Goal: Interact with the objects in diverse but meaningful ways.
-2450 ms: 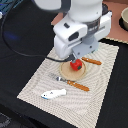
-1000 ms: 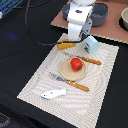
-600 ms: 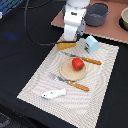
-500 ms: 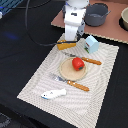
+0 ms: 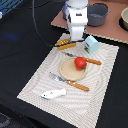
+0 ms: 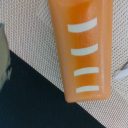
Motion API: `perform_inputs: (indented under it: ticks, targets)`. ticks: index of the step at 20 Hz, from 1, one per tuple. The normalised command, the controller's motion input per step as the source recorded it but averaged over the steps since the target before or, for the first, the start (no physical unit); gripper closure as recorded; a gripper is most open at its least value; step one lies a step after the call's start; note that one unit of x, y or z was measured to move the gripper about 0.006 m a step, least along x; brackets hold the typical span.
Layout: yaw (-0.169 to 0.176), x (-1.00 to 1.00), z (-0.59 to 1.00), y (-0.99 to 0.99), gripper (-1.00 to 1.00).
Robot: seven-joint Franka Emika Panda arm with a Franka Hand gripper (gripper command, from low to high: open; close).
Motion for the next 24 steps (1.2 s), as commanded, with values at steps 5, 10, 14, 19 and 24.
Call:
perform_inputs:
  ticks: [5, 10, 14, 19, 24]
  targets:
    - [0.078, -0.32, -0.44, -0.01, -1.00]
    - [0.078, -0.34, -0.49, 0.00, -1.00]
    - [0.077, -0.33, -0.46, 0.00, -1.00]
    - [0.076, -0.30, -0.42, 0.00, 1.00]
    - [0.069, -0.19, -0.15, -0.02, 1.00]
